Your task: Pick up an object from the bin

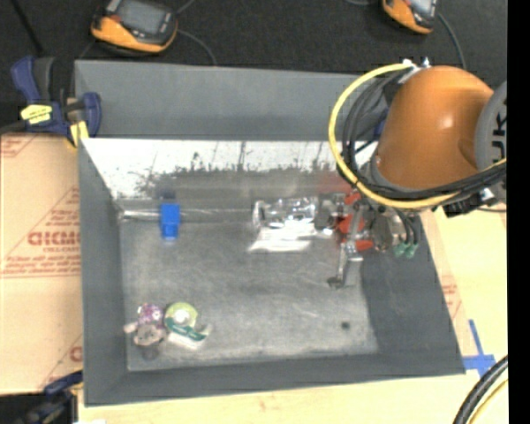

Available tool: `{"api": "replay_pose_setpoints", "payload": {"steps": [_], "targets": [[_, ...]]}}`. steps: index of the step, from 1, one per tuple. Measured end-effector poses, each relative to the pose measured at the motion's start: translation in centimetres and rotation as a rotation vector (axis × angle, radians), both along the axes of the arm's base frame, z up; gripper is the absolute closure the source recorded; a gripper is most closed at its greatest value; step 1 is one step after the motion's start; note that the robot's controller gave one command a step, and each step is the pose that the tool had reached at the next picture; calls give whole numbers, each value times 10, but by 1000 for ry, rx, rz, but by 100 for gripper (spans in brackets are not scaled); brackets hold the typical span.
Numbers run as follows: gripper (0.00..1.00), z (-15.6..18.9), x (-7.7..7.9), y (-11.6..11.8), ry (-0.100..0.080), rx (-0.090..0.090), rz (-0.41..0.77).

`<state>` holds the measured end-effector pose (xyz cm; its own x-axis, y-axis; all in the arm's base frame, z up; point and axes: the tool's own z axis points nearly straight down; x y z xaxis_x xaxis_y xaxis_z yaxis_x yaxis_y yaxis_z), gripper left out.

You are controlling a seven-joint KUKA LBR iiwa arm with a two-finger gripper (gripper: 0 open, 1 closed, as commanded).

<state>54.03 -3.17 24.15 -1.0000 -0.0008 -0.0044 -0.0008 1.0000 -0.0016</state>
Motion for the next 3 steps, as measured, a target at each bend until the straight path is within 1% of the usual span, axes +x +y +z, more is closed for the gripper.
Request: {"api": "replay_pose_setpoints", "payload": {"steps": [1,2,3], "targets": [[0,-79,-14,50,9,4,-27],[0,-168,-3,62,9,3,-44],[0,-79,31,18,-6,-3,363]]}}
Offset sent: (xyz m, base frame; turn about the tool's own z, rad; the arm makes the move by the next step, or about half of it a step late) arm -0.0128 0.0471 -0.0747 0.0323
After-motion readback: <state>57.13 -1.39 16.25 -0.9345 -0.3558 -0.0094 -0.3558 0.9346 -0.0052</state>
